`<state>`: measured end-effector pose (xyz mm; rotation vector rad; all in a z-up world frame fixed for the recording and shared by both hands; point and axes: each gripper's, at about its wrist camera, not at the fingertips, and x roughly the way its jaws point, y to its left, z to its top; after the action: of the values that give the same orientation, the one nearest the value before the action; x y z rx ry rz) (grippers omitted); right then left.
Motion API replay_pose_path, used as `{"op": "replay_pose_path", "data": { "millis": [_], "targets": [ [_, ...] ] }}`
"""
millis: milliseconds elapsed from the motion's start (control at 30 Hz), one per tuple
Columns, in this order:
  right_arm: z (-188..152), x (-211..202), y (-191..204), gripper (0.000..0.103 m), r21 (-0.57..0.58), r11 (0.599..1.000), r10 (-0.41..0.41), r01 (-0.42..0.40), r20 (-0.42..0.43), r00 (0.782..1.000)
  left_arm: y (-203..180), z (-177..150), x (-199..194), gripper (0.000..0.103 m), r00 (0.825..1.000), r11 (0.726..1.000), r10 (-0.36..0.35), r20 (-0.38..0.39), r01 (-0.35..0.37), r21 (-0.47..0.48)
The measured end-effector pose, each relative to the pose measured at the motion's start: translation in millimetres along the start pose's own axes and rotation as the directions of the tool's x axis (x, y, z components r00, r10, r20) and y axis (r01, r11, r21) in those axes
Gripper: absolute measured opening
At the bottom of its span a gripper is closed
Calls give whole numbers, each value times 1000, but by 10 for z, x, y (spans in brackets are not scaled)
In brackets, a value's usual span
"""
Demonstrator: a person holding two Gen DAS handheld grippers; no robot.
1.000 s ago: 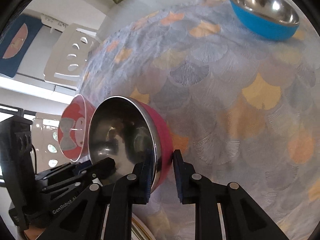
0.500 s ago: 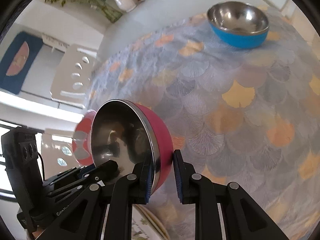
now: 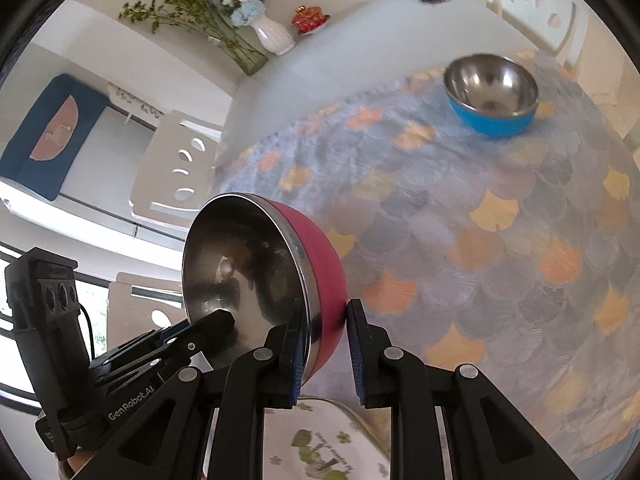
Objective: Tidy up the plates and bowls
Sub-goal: 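Lift the magenta steel bowl with both tools and carry it over the pink bowl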
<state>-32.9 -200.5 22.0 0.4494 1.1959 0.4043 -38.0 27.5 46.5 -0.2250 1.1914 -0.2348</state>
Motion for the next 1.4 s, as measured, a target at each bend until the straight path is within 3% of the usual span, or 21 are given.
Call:
{"op": "replay_pose_path", "data": {
  "millis": [367, 600, 900, 1400],
  "targets": [
    [-115, 222, 676, 20, -56, 998, 5, -5, -5, 1000, 616, -23, -290, 14, 999, 999, 15, 45, -13, -48],
    [-182, 510, 888, 20, -27, 999, 40, -41, -14, 999, 985, -20, -269, 14, 999, 997, 29, 36, -26, -74],
    [-236, 841, 907, 21, 50, 998, 48, -48, -12, 999, 1177, 60, 10, 14, 997, 996, 79, -22, -80, -49],
    [-193, 1140, 828, 21, 76, 997, 2, 2, -44, 999, 1298, 95, 282, 14, 994, 996, 79, -74, -82, -42]
  ]
}}
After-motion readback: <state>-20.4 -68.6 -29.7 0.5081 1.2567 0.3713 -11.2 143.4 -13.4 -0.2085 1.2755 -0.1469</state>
